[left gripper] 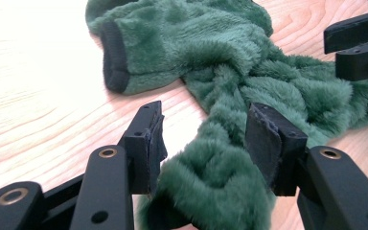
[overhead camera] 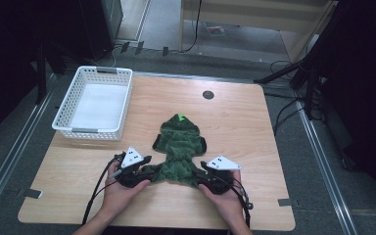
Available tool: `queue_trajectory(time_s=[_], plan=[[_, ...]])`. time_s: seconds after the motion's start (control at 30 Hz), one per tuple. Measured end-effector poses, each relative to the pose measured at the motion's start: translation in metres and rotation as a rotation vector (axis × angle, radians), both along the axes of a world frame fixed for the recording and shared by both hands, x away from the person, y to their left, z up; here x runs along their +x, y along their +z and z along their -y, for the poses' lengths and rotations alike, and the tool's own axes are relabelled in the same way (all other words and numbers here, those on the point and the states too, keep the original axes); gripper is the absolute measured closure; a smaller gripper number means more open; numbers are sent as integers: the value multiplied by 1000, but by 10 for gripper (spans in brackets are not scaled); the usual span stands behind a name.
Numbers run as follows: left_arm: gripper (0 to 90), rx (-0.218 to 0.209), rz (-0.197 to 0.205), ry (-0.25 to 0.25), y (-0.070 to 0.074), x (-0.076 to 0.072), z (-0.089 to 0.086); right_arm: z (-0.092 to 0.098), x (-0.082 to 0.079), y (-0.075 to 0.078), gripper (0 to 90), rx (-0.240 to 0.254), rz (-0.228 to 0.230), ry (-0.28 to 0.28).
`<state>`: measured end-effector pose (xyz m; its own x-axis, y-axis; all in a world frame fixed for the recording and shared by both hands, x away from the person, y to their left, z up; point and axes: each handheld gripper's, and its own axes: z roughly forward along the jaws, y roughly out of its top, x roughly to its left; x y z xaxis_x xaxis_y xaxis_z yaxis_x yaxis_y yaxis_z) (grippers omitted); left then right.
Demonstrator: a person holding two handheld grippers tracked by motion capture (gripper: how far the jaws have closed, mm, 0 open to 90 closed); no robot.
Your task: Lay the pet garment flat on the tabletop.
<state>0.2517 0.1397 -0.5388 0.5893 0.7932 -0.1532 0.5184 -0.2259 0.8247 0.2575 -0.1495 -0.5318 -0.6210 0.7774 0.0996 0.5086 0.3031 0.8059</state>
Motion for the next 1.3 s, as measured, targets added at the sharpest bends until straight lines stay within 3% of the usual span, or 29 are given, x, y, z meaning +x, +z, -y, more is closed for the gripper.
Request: queue_trajectory(time_s=[0.13, 0.23, 0.4, 0.5, 0.63, 0.7, 0.73, 0.87, 0.97, 1.07, 1.17, 1.3], plan=[[514, 14, -4, -9, -1, -9, -7, 3, -6, -1, 570, -6, -3, 13], [585, 37, -4, -6, -5, -15, -13, 7, -10, -2, 570, -8, -6, 17], [646, 28, -30, -5, -7, -18, -22, 15, -15, -2, 568, -2, -7, 17], [637, 27, -39, -15, -9, -20, -23, 19, -18, -2, 557, 2, -8, 10], [502, -13, -24, -13, -6, -23, -31, 28, -19, 0, 485, 28, 1, 5], [424, -31, 2, 12, -5, -25, -38, 36, -18, 1, 394, 42, 6, 1], [424, -43, 14, 26, -5, -26, -42, 36, -18, 1, 394, 42, 6, 1], [335, -70, 34, 66, -3, -28, -58, 44, -18, 1, 237, 36, 3, -17], [240, -76, 27, 92, -3, -29, -70, 48, -17, 2, 125, 33, 0, -45], [155, -84, 6, 112, -2, -30, -80, 52, -17, 3, 64, 19, 14, -80], [130, -90, 20, 137, 0, -32, -94, 56, -16, 3, 4, 25, 5, -82], [86, -110, 37, 156, 1, -36, -114, 61, -16, 4, 1, 16, 12, -102]])
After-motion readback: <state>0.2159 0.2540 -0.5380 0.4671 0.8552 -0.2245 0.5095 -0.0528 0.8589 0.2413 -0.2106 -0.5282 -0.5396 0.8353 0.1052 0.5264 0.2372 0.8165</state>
